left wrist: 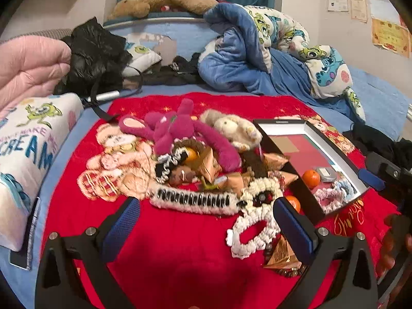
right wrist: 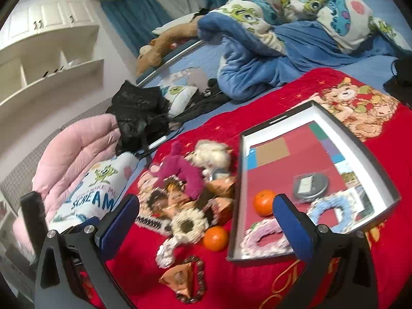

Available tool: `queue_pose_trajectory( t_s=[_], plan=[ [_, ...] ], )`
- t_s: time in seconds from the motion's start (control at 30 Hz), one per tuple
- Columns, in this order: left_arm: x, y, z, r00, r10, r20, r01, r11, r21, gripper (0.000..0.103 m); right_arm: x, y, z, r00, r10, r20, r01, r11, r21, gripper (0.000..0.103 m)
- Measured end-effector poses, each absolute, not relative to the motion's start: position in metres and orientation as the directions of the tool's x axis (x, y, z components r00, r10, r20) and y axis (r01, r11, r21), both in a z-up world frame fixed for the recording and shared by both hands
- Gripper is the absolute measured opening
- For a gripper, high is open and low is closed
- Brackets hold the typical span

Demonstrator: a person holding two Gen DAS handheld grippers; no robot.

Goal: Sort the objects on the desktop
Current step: 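Move both tools back from the box to the pile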

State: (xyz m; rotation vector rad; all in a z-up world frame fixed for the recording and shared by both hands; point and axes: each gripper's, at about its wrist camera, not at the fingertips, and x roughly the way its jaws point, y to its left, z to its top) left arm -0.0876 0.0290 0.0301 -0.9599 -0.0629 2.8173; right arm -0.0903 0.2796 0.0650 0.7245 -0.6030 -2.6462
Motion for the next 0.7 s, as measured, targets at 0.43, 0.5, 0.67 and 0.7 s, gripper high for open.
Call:
queue_pose_trajectory(
  t_s=[0.43,0.5,0.67,0.7],
  plan=[
    [-0.098,0.030,-0.002,-0.729,0.138,-0.671,-0.139,-0.989,-0.052,0.103,-0.093,0.234,0.058,-0.758,-0.482,-0.440,0.281,-0.850,0.446,0.103],
    [-0.101,0.031,-0.007,-0.720,0.130,-0.682,-0.134,-0.990,-0.048,0.103,-0.096,0.228,0.056,-0.745,-0.489,-0.453,0.294,-0.851,0.435,0.103],
    [-0.108,0.039,-0.018,-0.696,0.129,-0.707,-0.148,-0.988,-0.035,0.103,-0.106,0.214,0.050,-0.723,-0.484,-0.494,0.308,-0.865,0.397,0.099],
    [-0.109,0.042,-0.021,-0.691,0.125,-0.712,-0.153,-0.988,-0.025,0.103,-0.109,0.212,0.048,-0.718,-0.481,-0.503,0.306,-0.867,0.392,0.096]
  ],
)
